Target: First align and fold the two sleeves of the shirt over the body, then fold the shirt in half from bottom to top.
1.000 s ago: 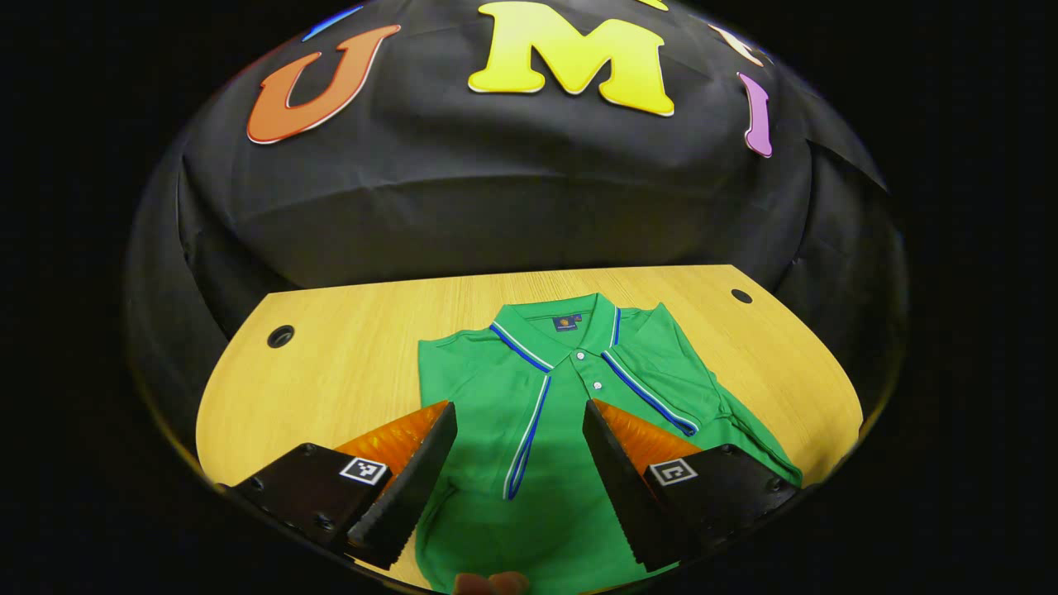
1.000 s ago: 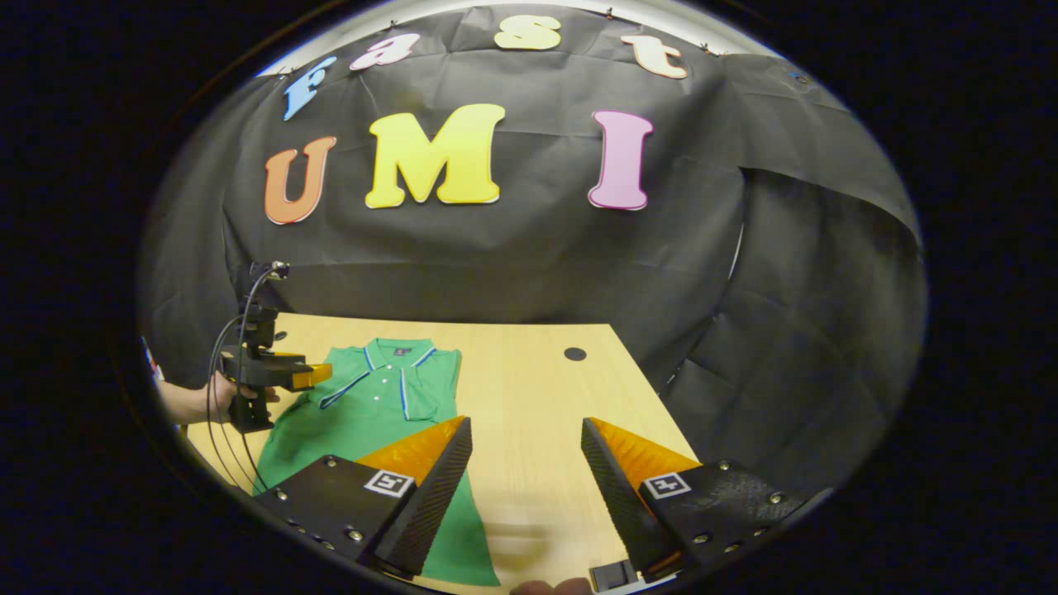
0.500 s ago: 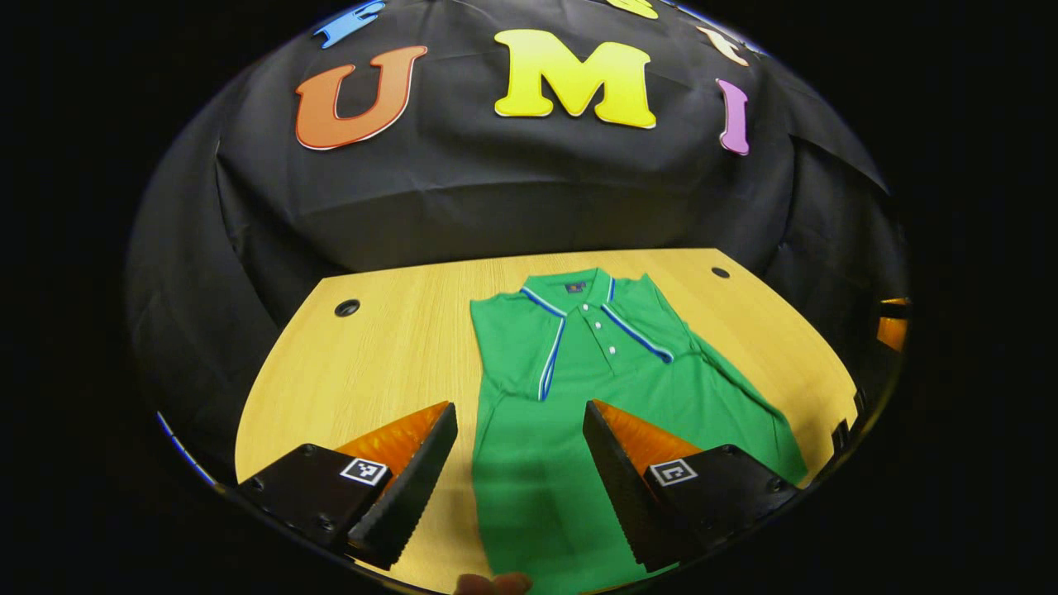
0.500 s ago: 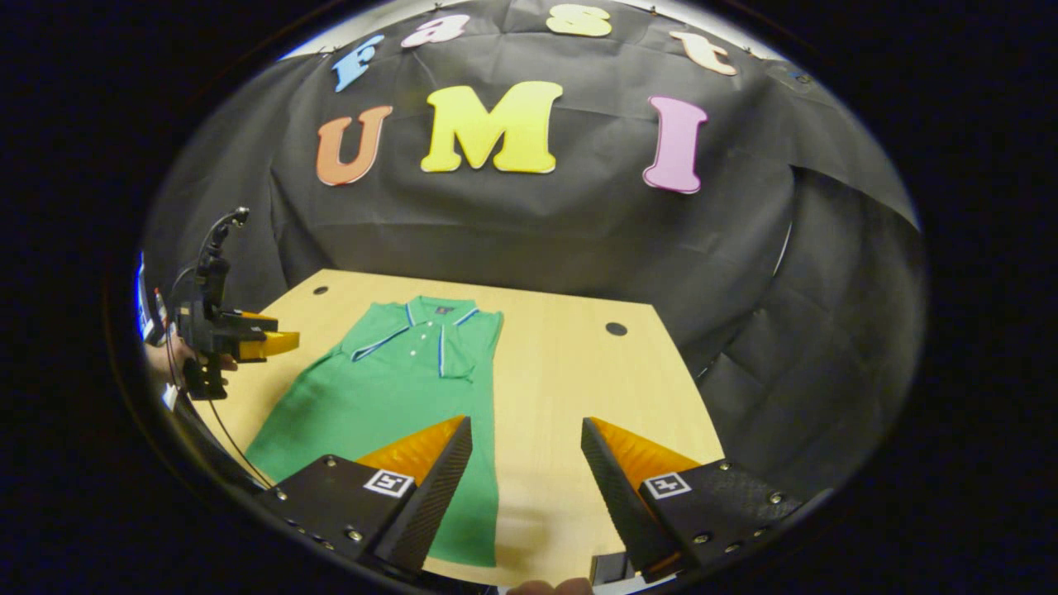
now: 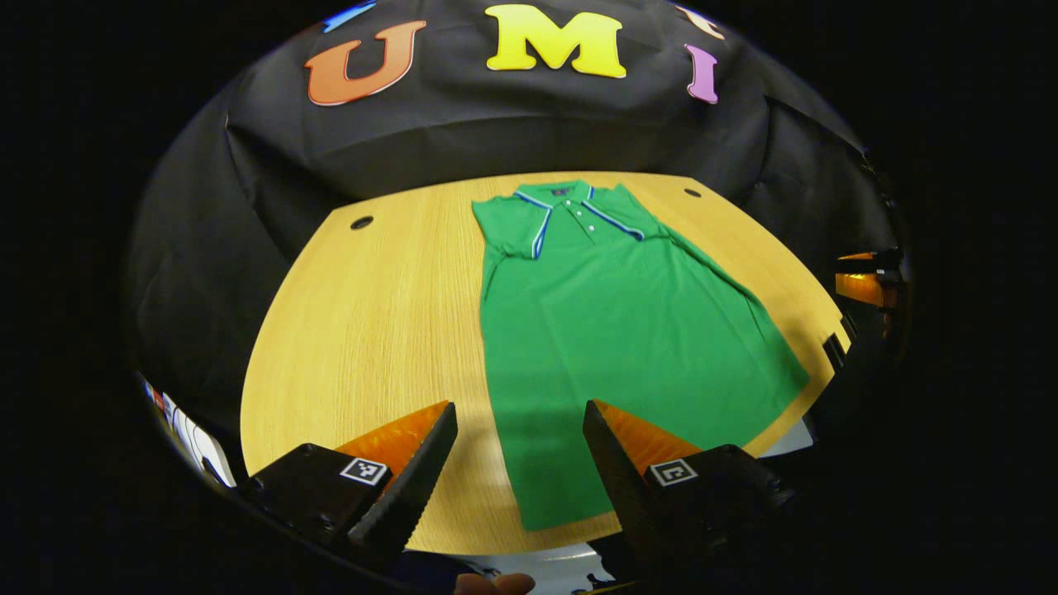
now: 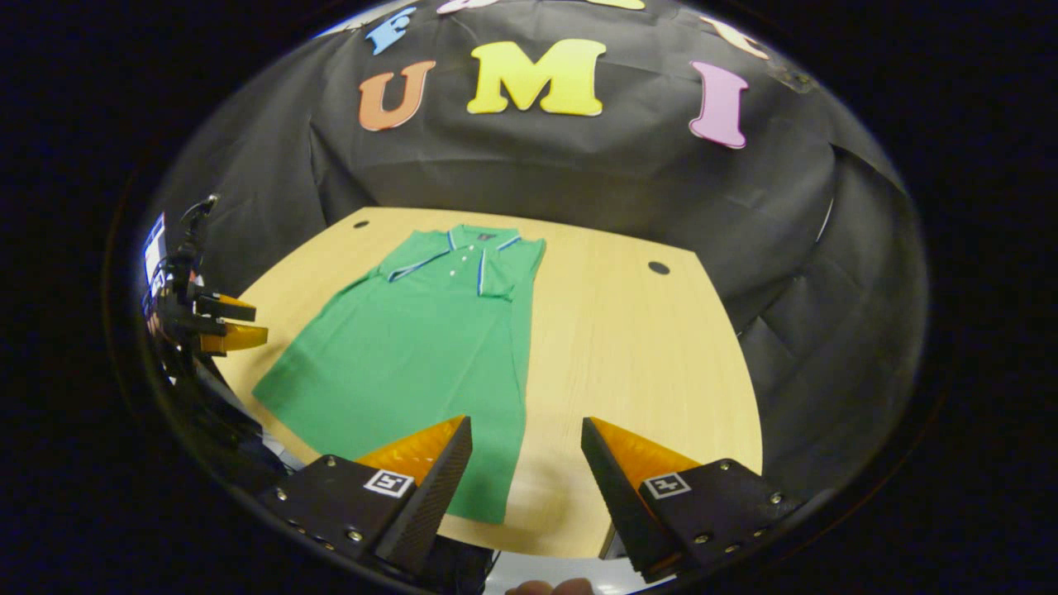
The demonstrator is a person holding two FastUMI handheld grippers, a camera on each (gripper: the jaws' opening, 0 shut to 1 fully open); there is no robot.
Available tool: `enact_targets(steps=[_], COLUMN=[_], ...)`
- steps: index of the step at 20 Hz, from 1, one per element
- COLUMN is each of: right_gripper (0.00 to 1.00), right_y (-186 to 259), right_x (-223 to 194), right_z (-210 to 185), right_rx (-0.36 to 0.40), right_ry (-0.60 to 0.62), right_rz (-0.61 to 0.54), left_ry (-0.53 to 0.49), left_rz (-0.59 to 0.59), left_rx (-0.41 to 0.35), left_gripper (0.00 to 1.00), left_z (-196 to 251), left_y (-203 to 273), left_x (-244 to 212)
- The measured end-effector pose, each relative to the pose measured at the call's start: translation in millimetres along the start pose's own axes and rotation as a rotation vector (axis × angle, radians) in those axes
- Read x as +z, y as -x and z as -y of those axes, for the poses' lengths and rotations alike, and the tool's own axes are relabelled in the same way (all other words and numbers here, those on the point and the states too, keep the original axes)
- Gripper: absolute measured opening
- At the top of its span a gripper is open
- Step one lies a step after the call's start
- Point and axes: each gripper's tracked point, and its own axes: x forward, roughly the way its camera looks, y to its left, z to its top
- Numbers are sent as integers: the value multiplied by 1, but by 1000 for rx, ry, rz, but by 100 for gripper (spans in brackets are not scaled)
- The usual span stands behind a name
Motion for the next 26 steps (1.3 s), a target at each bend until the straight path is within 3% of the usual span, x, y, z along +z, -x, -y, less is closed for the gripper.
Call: enact_targets(steps=[8,26], right_gripper=[86,86], right_y=[-12,-61], right_x=[-83,-112], right_z=[-25,-58], right_rx=[67,137], right_ry=[77,129], right_rz=[-180,-270], left_ry=[34,26], left_rz=[-165,-227], left_rx=[-27,1], left_gripper=[99,100], left_z=[11,24], left_y=[-1,-15], left_x=[-77,-87])
